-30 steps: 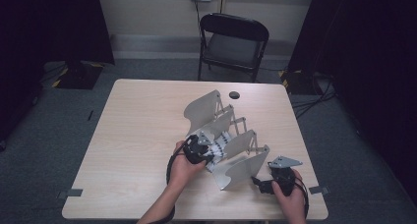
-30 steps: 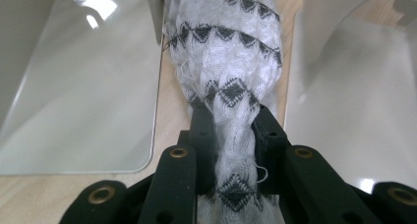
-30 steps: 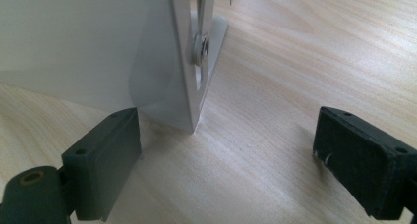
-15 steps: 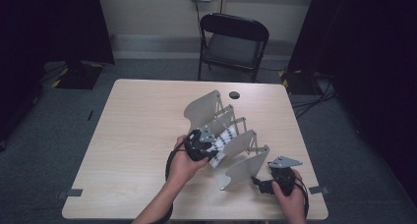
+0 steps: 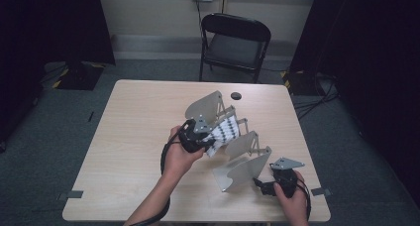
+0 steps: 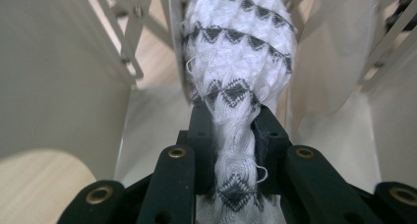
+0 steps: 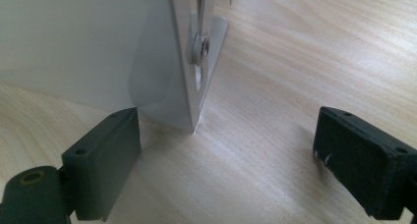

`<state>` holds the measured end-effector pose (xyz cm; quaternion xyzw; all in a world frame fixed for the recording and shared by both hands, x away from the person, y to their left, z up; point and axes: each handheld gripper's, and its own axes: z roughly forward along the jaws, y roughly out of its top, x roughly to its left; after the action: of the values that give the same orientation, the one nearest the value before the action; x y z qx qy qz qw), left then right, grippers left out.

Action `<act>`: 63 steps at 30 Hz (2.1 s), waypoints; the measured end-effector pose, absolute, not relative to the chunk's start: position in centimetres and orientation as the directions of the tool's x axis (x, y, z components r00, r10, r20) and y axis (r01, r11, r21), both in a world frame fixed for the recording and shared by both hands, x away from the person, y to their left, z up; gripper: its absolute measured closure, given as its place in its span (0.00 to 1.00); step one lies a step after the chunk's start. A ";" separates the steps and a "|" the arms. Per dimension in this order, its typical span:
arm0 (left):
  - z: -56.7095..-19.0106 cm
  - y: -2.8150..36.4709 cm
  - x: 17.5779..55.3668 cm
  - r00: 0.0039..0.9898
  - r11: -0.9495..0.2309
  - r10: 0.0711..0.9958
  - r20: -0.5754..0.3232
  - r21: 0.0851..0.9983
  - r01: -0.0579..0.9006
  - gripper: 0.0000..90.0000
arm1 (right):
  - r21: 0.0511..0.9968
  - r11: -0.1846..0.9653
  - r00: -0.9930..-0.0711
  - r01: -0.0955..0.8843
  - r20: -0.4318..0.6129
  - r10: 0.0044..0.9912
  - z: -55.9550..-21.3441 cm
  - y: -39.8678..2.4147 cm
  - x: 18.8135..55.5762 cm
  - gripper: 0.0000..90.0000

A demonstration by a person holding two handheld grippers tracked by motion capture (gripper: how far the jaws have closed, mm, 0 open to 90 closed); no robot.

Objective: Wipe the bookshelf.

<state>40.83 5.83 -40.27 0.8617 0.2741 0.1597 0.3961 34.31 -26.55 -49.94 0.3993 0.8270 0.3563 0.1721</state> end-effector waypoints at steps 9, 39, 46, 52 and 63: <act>-44.7 5.8 40.6 0.795 -0.563 0.606 0.016 0.714 0.415 0.82 | 0.727 0.428 -0.622 0.538 0.000 0.783 -49.9 -26.6 34.3 0.11; -47.7 10.5 39.0 0.743 -0.529 0.668 -0.039 0.678 0.511 0.80 | 0.727 0.427 -0.622 0.538 0.000 0.783 -49.9 -26.5 34.3 0.11; -47.7 11.5 39.3 0.729 -0.528 0.684 -0.029 0.669 0.523 0.80 | 0.726 0.427 -0.622 0.538 0.000 0.783 -49.9 -26.5 34.3 0.11; -47.7 11.7 39.9 0.722 -0.514 0.690 -0.044 0.672 0.533 0.79 | 0.727 0.428 -0.622 0.538 0.000 0.783 -49.9 -26.6 34.3 0.11; -47.7 11.8 40.9 0.722 -0.524 0.691 -0.031 0.667 0.530 0.78 | 0.726 0.427 -0.622 0.538 0.000 0.783 -49.9 -26.6 34.3 0.11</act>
<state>40.93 11.84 -47.71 0.8647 0.3530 0.1194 0.3368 34.31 -26.55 -49.94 0.3993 0.8272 0.3561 0.1719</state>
